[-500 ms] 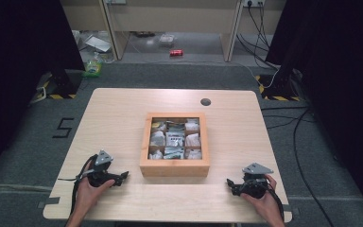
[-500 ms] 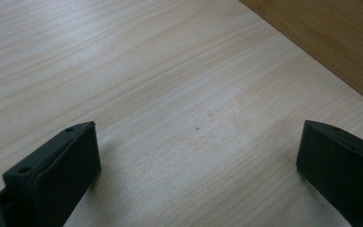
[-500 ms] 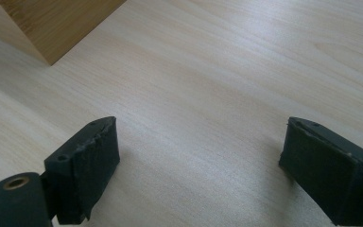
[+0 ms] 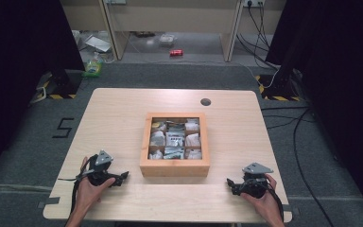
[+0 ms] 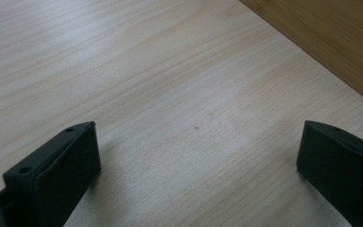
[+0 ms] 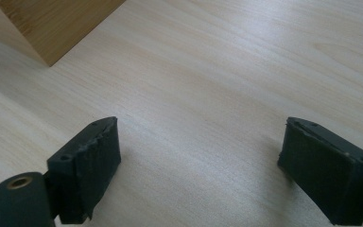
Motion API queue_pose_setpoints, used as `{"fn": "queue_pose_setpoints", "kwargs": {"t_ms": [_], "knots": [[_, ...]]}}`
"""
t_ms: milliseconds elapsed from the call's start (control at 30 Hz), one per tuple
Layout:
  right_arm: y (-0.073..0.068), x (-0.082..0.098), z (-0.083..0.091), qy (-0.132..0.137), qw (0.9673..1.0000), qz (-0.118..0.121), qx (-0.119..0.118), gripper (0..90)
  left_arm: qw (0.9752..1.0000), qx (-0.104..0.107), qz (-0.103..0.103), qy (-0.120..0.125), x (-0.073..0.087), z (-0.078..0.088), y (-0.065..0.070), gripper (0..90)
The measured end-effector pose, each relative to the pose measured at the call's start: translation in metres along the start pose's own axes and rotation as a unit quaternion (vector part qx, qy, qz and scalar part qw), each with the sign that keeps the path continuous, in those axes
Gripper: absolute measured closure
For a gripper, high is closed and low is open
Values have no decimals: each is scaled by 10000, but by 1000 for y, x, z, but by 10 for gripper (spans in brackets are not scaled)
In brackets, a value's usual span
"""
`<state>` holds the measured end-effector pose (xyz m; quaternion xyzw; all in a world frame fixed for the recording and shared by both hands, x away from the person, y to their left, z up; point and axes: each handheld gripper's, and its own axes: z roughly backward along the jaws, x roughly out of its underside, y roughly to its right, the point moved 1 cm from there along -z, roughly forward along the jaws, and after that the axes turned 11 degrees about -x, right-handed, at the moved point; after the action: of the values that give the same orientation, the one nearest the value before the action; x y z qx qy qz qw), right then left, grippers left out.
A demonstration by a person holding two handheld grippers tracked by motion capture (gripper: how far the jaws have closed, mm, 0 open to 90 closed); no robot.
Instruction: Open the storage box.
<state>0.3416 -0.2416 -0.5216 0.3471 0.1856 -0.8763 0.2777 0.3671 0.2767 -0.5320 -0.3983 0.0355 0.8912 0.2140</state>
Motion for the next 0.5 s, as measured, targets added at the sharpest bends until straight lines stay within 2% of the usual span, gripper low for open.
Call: {"fn": "queue_pose_setpoints", "kwargs": {"t_ms": [133, 300, 400, 500], "knots": [[1, -1, 1, 6, 10000, -61, -25, 160, 10000, 1, -1, 0, 0, 0, 0, 0], [0, -5, 6, 190, 9998, -44, -57, 163, 10000, 0, -1, 2, 0, 0, 0, 0], [-6, -10, 10, 400, 9991, -23, -102, 164, 10000, 1, -3, 2, 0, 0, 0, 0], [-9, -12, 11, 464, 9988, 22, -149, 164, 10000, 0, -4, 2, 0, 0, 0, 0]]}}
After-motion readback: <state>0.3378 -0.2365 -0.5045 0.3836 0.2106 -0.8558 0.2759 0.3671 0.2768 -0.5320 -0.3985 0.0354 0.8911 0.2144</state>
